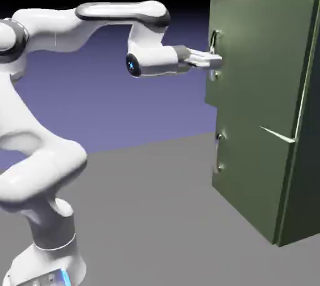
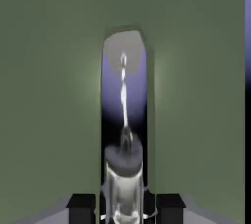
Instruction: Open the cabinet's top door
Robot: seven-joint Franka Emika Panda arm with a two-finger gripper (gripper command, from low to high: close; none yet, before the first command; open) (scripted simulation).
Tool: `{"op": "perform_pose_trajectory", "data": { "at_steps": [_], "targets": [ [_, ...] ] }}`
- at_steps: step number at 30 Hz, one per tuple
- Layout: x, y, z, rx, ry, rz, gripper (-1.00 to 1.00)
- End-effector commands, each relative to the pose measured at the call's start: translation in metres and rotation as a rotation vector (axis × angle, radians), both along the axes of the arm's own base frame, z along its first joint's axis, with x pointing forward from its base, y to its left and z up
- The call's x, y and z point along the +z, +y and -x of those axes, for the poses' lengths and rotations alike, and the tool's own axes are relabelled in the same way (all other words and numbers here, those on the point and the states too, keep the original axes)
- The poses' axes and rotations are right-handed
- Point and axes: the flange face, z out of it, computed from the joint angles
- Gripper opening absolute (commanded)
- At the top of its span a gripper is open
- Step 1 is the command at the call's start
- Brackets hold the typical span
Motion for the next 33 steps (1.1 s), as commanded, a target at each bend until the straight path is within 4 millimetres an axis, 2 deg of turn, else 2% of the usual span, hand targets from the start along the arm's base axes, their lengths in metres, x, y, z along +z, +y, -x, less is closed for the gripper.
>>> {"op": "perform_pose_trajectory", "data": {
  "at_steps": [1,7,14,24,33],
  "targets": [
    [0.0,-0.003,0.005,0.018,0.0,-0.001,-1.0],
    [0.0,-0.03,0.037,0.142,0.0,-0.001,-1.0],
    [0.0,-0.074,0.076,0.313,0.0,-0.001,-1.0],
    [0.0,-0.148,0.119,0.566,0.0,-0.001,-1.0],
    [0.0,-0.225,0.14,0.799,0.0,-0.001,-1.0]
  ]
}}
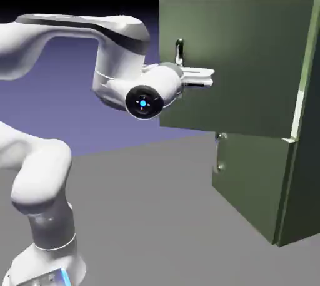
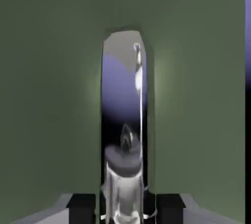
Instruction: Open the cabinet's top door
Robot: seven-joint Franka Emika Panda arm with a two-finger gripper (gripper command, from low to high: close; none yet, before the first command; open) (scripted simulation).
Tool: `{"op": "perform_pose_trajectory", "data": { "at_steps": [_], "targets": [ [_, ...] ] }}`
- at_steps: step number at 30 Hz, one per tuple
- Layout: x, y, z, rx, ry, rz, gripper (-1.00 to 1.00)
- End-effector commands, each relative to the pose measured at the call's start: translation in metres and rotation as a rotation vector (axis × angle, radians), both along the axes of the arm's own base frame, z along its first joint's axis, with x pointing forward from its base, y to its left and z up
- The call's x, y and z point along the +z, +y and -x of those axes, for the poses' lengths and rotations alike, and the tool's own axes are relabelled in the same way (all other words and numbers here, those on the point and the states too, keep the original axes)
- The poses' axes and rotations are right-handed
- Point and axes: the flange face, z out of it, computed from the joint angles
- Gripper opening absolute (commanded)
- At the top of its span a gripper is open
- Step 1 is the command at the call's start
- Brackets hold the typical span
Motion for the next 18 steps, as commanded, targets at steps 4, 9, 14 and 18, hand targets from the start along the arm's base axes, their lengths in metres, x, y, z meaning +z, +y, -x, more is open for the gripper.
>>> {"op": "perform_pose_trajectory", "data": {
  "at_steps": [4,9,14,18],
  "targets": [
    [0.0,-0.036,0.004,0.108,0.0,0.0,-1.0],
    [0.0,-0.081,0.003,0.241,0.0,0.0,-1.0],
    [0.0,-0.123,-0.003,0.365,0.0,0.0,-1.0],
    [0.0,-0.152,-0.01,0.453,0.0,0.0,-1.0]
  ]
}}
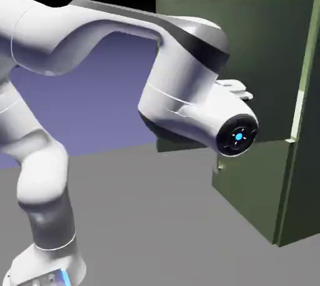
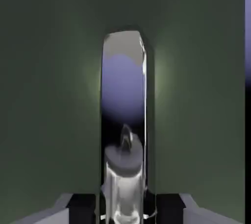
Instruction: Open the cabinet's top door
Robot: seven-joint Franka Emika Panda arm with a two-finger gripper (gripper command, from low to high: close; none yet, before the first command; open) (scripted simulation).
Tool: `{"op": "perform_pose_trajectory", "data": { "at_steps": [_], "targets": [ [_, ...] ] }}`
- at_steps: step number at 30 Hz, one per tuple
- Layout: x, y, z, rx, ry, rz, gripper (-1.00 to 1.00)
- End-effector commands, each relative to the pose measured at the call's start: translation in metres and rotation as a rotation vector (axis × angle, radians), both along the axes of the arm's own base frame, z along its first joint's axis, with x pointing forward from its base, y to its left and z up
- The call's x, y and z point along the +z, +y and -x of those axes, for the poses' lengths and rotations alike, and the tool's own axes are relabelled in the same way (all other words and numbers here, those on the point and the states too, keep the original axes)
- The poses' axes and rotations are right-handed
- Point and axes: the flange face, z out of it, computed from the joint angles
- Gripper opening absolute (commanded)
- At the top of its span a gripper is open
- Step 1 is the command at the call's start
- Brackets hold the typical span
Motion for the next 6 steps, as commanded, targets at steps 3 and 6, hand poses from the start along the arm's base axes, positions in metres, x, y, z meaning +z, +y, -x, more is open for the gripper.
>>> {"op": "perform_pose_trajectory", "data": {
  "at_steps": [3,6],
  "targets": [
    [0.0,-0.018,-0.006,0.058,0.0,0.0,-1.0],
    [0.0,-0.031,-0.011,0.097,0.0,0.0,-1.0]
  ]
}}
